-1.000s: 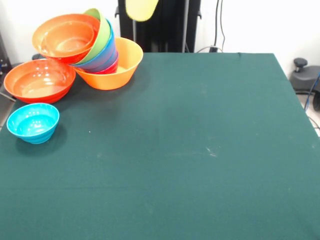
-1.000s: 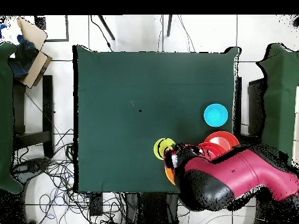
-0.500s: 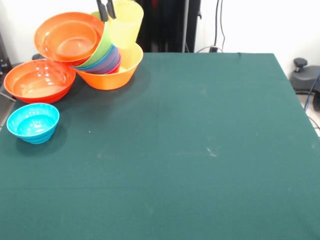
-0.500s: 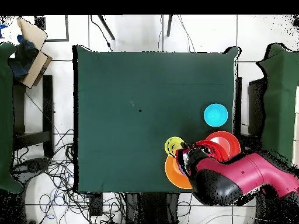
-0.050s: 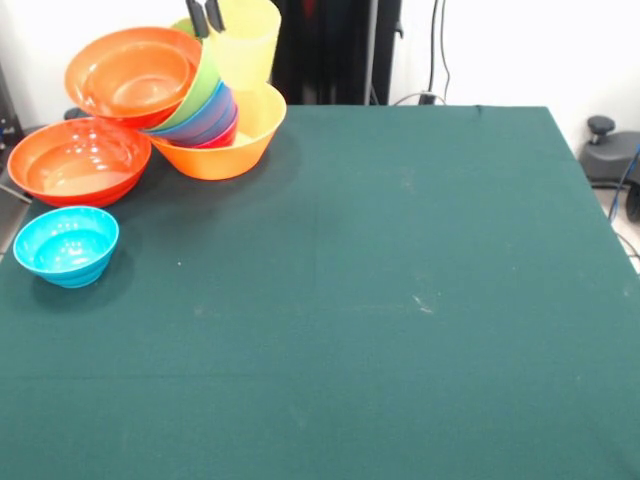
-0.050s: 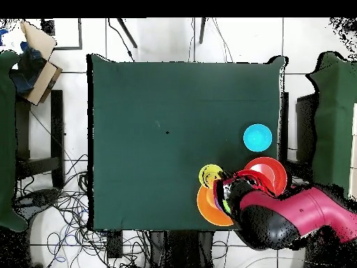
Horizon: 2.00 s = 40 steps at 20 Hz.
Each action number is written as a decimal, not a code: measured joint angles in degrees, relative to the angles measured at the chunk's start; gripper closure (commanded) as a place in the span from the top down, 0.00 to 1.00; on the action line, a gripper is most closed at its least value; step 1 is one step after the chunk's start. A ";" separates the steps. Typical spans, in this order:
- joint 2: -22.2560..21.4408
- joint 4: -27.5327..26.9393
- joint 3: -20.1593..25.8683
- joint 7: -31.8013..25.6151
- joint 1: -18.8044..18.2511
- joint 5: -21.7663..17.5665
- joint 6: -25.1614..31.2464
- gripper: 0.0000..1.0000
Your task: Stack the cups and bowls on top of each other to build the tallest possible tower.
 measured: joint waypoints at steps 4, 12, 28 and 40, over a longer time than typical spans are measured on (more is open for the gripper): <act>-2.49 0.03 3.13 0.00 -3.00 4.29 0.00 0.00; -4.41 -0.13 5.96 -0.18 -6.08 7.30 0.87 0.00; -0.16 -0.86 3.59 -9.10 -7.66 3.14 1.02 0.00; 4.75 -0.90 -1.08 -11.02 -10.03 -3.82 1.02 0.00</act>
